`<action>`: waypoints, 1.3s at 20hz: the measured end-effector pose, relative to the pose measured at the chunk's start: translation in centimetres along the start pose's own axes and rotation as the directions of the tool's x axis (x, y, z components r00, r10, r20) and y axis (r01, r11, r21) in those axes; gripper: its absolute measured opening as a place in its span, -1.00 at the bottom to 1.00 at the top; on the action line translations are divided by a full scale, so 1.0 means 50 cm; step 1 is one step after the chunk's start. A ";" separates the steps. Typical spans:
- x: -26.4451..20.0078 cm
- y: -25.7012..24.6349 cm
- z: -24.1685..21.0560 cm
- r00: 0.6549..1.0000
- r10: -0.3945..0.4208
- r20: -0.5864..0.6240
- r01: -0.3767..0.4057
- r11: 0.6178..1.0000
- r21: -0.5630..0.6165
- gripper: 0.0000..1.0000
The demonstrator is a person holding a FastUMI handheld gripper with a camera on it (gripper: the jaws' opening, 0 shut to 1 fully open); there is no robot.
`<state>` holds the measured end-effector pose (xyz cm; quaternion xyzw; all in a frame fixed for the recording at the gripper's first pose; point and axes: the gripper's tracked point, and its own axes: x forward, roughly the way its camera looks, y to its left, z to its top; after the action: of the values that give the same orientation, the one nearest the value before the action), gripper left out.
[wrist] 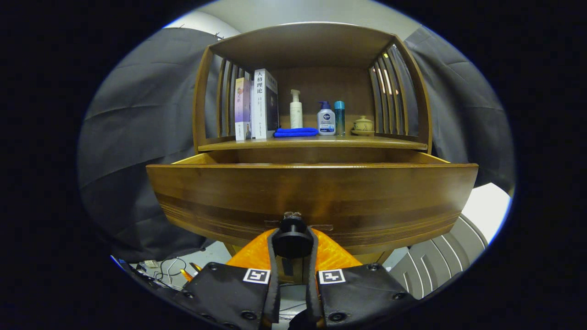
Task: Pull open the drawer, take out the items inside it, and place them on the countertop above the cabinet.
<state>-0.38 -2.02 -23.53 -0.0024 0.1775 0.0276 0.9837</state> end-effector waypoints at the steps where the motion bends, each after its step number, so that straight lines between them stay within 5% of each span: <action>1: -0.011 0.001 0.000 1.000 0.002 0.003 -0.002 1.000 -0.006 -0.51; 18: -0.072 0.023 -0.026 0.996 0.075 -0.057 -0.076 0.997 -0.016 -0.45; 22: -0.094 0.019 -0.007 0.993 0.101 -0.062 -0.101 0.995 0.010 -0.14; 26: -0.135 -0.004 0.069 0.995 0.094 0.017 -0.093 0.994 -0.057 0.77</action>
<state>-5.46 -2.54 -17.92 -0.0214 0.1670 0.0785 0.9826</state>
